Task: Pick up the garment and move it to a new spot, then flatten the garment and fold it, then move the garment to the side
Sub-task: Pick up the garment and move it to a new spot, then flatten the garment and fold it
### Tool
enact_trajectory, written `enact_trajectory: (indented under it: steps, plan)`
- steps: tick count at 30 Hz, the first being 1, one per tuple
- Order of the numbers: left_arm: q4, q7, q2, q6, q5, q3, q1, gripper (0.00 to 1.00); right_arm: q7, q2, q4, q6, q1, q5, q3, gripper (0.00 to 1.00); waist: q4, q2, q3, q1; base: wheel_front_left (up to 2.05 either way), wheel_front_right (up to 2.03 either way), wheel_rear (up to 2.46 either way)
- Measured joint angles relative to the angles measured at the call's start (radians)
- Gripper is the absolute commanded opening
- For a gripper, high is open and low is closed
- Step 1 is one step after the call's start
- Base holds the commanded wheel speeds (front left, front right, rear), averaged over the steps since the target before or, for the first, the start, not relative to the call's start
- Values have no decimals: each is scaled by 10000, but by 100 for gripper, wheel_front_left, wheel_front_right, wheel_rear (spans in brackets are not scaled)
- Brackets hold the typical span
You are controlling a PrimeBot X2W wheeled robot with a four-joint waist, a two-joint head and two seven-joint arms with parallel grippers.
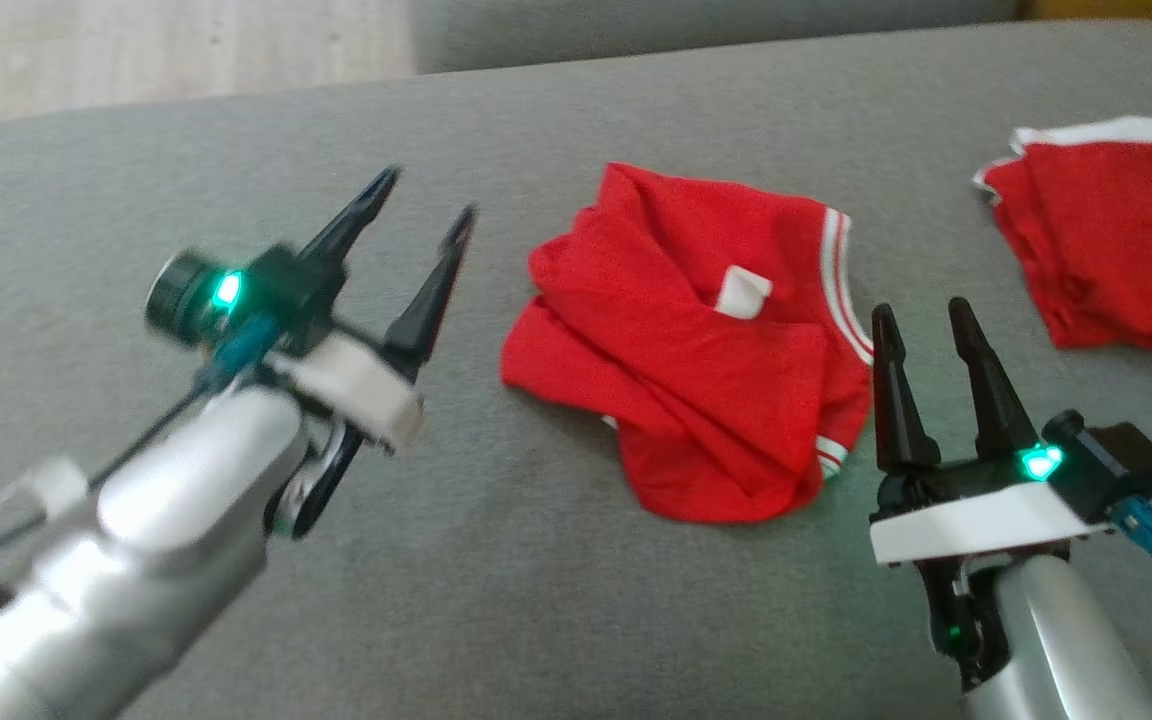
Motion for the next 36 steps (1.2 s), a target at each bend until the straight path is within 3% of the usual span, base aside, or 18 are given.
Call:
enact_trajectory:
  steps: [8, 12, 14, 20, 28, 36]
  plan:
    - [-1770, -113, 69, 1352, 698, 2211, 2802, 100, -8, 2, 198, 0, 358, -255, -278, 100, 863, 0, -177, -1, 0, 0, 0]
    - [-2345, -113, -487, 1532, 1321, 3354, 4582, 100, -8, 2, 403, 0, 361, -405, -416, 100, 1174, 0, -194, -1, 0, 0, 0]
    - [-2435, -113, -844, 1490, 1605, 3764, 5271, 100, -8, 4, 460, 0, 360, -416, -453, 100, 1271, 0, -148, -1, 0, 0, 0]
    - [-2288, -115, -1473, 780, 2577, 4520, 5585, 100, 67, 4, 953, 0, 196, -612, -577, 100, 1565, 0, 88, -1, 0, 0, 0]
    - [-1755, -113, -2008, 100, 3258, 5024, 5464, 100, 765, -2, 2077, 0, -949, -449, -527, 100, 1847, 0, 477, 1, 0, 0, 0]
    - [-1450, -113, -2378, -259, 3682, 5440, 5461, 100, 978, -8, 2999, 0, -1393, -117, -261, 100, 1972, 0, 661, 1, 0, 0, 0]
